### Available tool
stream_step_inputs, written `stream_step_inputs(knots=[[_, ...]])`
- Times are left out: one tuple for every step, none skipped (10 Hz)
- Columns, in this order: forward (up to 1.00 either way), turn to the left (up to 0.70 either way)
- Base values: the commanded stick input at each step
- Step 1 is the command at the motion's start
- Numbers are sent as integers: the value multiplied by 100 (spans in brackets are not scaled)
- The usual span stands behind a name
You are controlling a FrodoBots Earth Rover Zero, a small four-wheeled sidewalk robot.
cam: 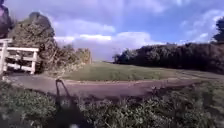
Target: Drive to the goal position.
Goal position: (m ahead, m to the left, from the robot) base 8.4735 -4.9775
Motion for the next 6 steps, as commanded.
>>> stream_step_inputs(knots=[[85, 0], [85, 0], [85, 0], [85, 0], [85, 0], [85, 0]])
